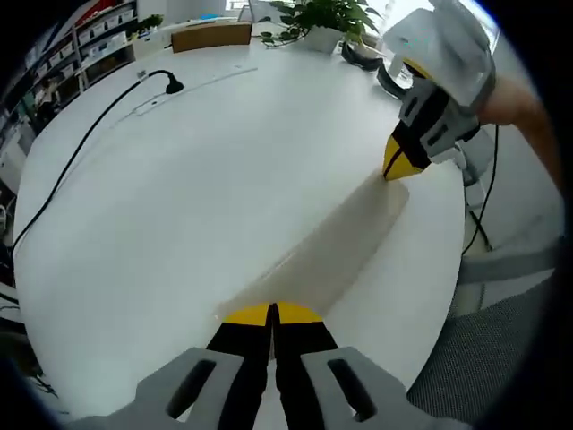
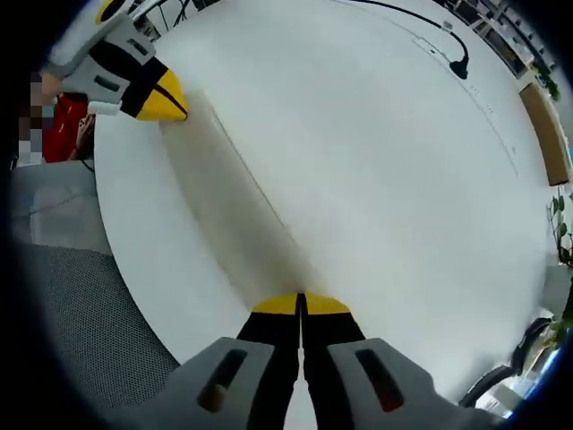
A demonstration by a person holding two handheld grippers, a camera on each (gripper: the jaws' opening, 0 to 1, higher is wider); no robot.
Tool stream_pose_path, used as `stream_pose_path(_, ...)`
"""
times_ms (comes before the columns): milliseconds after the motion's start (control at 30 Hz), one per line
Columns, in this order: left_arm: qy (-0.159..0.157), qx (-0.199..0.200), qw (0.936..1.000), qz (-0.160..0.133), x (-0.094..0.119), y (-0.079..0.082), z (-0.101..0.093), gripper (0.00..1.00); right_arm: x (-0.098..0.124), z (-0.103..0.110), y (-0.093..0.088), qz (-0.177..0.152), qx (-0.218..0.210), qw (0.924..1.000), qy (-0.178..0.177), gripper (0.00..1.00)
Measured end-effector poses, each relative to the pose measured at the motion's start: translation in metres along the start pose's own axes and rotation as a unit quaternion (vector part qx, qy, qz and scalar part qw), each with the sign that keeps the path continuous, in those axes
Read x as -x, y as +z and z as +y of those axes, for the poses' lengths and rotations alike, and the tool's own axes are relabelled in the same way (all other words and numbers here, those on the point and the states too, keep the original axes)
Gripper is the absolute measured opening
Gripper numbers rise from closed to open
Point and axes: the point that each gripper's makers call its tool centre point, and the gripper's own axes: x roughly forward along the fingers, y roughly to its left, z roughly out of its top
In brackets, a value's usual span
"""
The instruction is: Arrange the utensils inside the cutlery case until each visible utensil rests in its matching compartment.
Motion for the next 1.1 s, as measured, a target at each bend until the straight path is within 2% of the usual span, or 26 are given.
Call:
stream_pose_path(233, -0.002, 0.007, 1.0000, -0.005, -0.001, 0.000, 0.002, 0.00, 0.003, -0.003, -0.004, -0.005, -0.011, 0.9999, -0.001, 0.00)
stream_pose_path(300, -0.015, 0.006, 0.9999, -0.005, 0.000, 0.000, 0.001, 0.00, 0.003, -0.003, -0.005, -0.001, -0.007, 1.0000, -0.007, 0.00)
stream_pose_path(333, -0.023, 0.020, 0.9995, -0.001, 0.001, -0.001, 0.000, 0.00, 0.003, -0.003, -0.005, 0.001, -0.002, 0.9999, -0.011, 0.00)
stream_pose_path(367, -0.021, 0.039, 0.9987, 0.027, 0.005, -0.009, 0.003, 0.00, 0.004, -0.004, -0.005, 0.003, 0.004, 0.9999, -0.015, 0.00)
stream_pose_path(400, -0.012, 0.030, 0.9987, 0.040, 0.008, -0.012, 0.009, 0.00, 0.004, -0.004, -0.005, 0.003, 0.005, 0.9998, -0.017, 0.00)
stream_pose_path(433, 0.001, 0.015, 0.9993, 0.033, 0.009, -0.009, 0.017, 0.00, 0.005, -0.005, -0.005, 0.004, 0.006, 0.9998, -0.018, 0.00)
stream_pose_path(467, 0.002, 0.017, 0.9995, 0.028, 0.009, -0.007, 0.019, 0.00, 0.005, -0.006, -0.006, 0.003, 0.004, 0.9998, -0.017, 0.00)
stream_pose_path(533, -0.014, 0.029, 0.9991, 0.028, 0.010, -0.004, 0.015, 0.00, 0.006, -0.008, -0.006, 0.000, -0.004, 0.9999, -0.014, 0.00)
stream_pose_path(600, -0.008, 0.018, 0.9993, 0.031, 0.007, -0.002, 0.015, 0.00, 0.006, -0.008, -0.007, -0.004, -0.005, 0.9999, -0.013, 0.00)
stream_pose_path(667, -0.004, 0.012, 0.9988, 0.048, 0.002, -0.006, 0.016, 0.00, 0.006, -0.008, -0.007, -0.006, -0.003, 0.9999, -0.011, 0.00)
stream_pose_path(700, -0.011, 0.007, 0.9991, 0.041, 0.003, -0.002, 0.016, 0.00, 0.006, -0.009, -0.008, -0.007, -0.005, 0.9999, -0.010, 0.00)
stream_pose_path(733, -0.006, 0.019, 0.9986, 0.049, 0.001, -0.004, 0.017, 0.00, 0.006, -0.008, -0.007, -0.008, -0.005, 0.9999, -0.008, 0.00)
stream_pose_path(800, -0.014, 0.008, 0.9978, 0.064, 0.002, -0.005, 0.016, 0.00, 0.006, -0.009, -0.007, -0.012, -0.009, 0.9999, -0.006, 0.00)
stream_pose_path(933, -0.009, -0.009, 0.9963, 0.085, 0.002, -0.005, 0.014, 0.00, 0.006, -0.008, -0.007, -0.013, -0.012, 0.9998, -0.004, 0.00)
stream_pose_path(1100, -0.014, -0.013, 0.9962, 0.085, 0.003, -0.005, 0.015, 0.00, 0.006, -0.008, -0.006, -0.012, -0.012, 0.9998, -0.005, 0.00)
